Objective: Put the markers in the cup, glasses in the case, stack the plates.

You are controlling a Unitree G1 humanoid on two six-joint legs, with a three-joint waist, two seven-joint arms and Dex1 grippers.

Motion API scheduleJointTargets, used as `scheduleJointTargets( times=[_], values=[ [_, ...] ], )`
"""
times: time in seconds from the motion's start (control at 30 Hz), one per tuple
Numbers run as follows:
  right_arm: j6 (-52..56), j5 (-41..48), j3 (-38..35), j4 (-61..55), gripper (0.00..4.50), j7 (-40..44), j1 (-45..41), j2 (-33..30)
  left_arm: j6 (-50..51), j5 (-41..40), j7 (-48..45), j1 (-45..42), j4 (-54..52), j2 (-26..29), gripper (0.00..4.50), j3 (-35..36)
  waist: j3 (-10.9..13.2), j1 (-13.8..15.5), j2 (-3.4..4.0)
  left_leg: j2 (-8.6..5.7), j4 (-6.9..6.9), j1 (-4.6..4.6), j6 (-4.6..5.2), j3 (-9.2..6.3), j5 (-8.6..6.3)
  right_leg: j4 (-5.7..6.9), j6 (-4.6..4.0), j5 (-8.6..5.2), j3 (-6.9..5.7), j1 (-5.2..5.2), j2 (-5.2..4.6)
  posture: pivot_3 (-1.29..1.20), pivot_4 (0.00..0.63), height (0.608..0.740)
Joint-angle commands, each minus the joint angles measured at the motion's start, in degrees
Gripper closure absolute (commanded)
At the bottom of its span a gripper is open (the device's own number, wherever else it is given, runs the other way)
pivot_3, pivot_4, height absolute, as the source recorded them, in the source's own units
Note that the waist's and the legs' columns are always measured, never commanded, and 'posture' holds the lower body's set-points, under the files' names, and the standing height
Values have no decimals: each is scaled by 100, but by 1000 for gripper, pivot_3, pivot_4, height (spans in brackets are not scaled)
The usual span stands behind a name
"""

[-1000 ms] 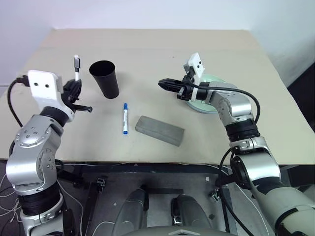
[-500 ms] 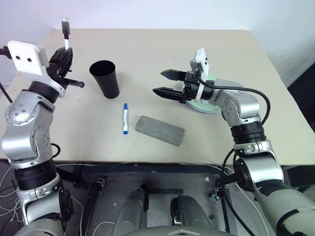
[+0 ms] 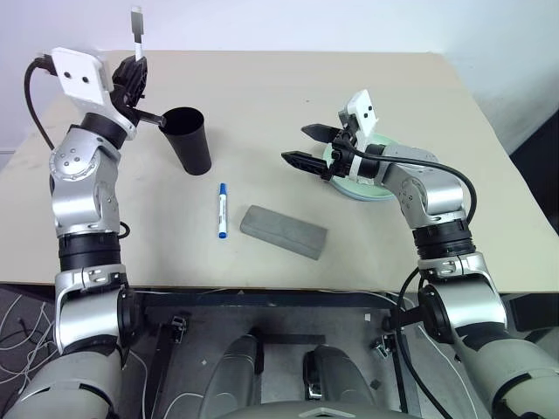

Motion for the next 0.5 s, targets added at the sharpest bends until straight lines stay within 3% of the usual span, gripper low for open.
scheduleJointTargets(
  times=[0.03,0.2,0.5],
  values=[
    [-110,-10,-83,-239,15,-90,-38,-49,-732,138,-100,-404,805,-4,4500,-67,0,-5,0,0,0,0,0,1,0,0,0,0,0,0,0,0,150,727],
    [-158,-54,-102,-216,15,-236,-52,-76,-1250,303,-122,-719,1823,-60,4500,-215,0,-5,0,0,0,0,1,1,1,2,1,1,0,-1,0,0,150,727],
    [-235,-87,-103,-163,15,-402,-42,-75,-1396,230,-252,-845,2434,-232,4500,-256,0,-7,0,0,2,-1,2,1,1,2,4,2,0,-1,0,0,150,727]
  ],
)
